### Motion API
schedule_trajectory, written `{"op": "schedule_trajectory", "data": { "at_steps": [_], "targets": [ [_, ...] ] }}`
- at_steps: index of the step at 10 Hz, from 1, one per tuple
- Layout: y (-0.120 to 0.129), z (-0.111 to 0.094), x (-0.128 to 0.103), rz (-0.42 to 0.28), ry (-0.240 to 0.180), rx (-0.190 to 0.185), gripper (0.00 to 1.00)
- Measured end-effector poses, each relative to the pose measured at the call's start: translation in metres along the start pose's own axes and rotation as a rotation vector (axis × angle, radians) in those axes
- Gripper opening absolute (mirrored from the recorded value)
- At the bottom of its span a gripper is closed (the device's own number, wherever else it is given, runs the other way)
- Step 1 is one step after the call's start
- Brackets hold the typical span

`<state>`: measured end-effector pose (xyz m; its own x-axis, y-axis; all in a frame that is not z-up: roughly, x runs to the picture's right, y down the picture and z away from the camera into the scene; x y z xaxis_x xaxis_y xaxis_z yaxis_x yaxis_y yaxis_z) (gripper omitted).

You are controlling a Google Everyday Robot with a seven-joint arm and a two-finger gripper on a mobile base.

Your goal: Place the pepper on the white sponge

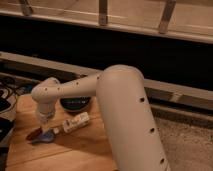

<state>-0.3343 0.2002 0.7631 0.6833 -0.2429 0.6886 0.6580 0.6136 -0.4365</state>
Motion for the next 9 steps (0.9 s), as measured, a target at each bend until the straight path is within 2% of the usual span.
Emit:
{"op": "schedule_trajectory", "data": {
  "at_steps": [1,3,5,8,9],
  "targets": [
    [0.000,0.003,-0.002,0.001,0.002,-0.001,0.00],
    [0.010,0.004,0.002,0.005,0.002,0.005,0.14],
    [0.018,0.002,0.005,0.006,0.003,0.004,0.34],
    [0.012,0.007,0.000,0.003,0.003,0.005,0.67],
    [0.016,0.007,0.003,0.005,0.004,0.004,0.74]
  ]
}}
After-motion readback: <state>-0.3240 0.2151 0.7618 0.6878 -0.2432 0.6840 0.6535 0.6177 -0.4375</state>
